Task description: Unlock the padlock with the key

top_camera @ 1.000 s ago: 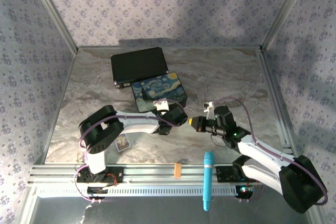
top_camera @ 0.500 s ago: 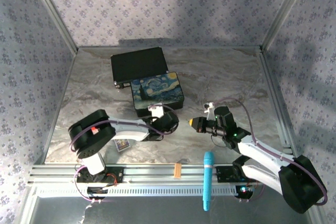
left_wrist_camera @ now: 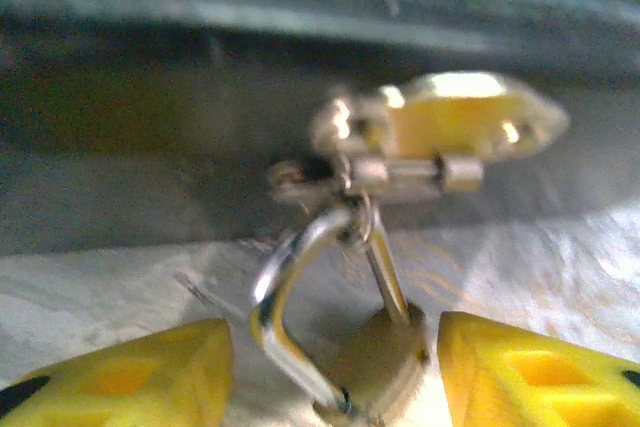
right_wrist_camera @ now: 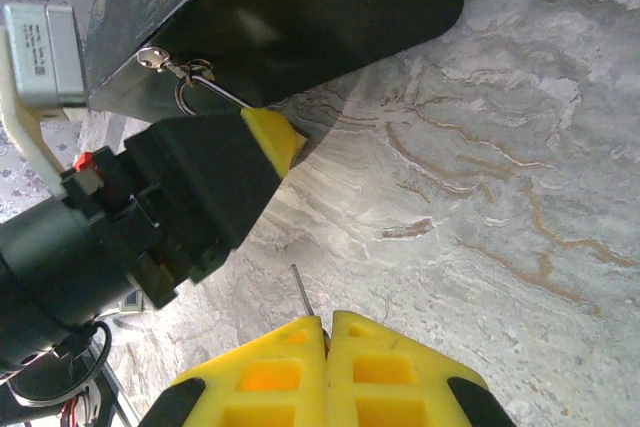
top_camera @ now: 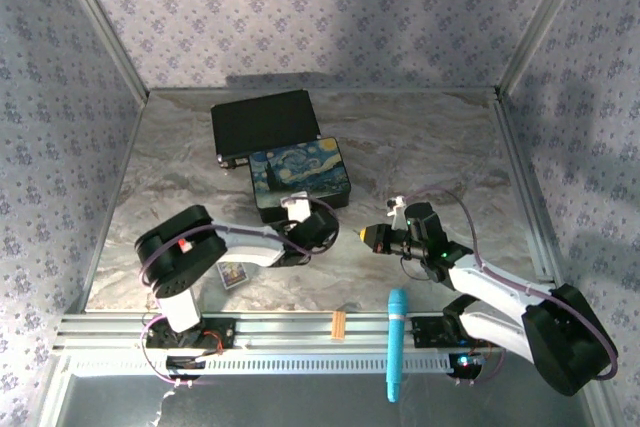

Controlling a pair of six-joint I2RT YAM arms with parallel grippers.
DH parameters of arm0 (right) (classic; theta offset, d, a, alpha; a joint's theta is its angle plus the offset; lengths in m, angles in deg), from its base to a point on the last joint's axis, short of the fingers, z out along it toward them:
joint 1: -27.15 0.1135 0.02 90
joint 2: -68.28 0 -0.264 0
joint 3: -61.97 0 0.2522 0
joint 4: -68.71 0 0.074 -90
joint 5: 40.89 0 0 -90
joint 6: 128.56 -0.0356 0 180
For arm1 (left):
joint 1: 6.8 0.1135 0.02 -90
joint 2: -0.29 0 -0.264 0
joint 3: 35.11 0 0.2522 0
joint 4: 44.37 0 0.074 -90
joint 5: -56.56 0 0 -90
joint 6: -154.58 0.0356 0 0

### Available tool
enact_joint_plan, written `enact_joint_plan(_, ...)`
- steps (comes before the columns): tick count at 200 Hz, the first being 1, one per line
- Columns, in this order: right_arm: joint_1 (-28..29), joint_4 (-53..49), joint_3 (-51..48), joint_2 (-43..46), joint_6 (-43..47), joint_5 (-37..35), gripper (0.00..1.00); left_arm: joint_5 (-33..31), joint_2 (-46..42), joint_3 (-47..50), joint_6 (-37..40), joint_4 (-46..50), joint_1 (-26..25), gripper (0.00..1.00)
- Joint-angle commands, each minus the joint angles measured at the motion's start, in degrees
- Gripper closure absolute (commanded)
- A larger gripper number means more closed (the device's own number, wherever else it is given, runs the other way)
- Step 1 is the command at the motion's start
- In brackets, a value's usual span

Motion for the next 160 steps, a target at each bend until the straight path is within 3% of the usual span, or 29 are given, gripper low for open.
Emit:
enact_joint_plan(1,-0.14,1.73,0.07,-0.30,-0.65,0.13,1.00,-2.71,4.97,-2.07,-6.22,8.01,1.07,0.47)
enact_joint_plan(14,-0.02,1.93,0.07,-0.28,-0.78,0.04,1.00,-0.88,5.57,-0.84,-5.40,4.50,1.83,0.50)
enact_joint_plan(38,0.16,2.51,-0.08,-0.57,-0.91,-0.35,1.00,0.43,3.29,1.30,-3.85,0.73,1.78,0.71)
enact_joint_plan(54,0.19,5.05,-0.13,-2.17,-3.41,-0.08,1.00,2.41,0.18,3.87,-3.37,-1.61,1.69,0.78)
enact_joint_plan(115,5.09,15.71,6.04,-15.27,-16.50,3.96,1.00,10.37,-9.48,11.14,-6.70,-7.48,2.42,0.87)
enact_joint_plan(160,7.53,41.69,4.47,-32.26,-33.77,9.06,1.00,19.09,-14.75,13.48,-10.56,-13.85,5.67,0.91)
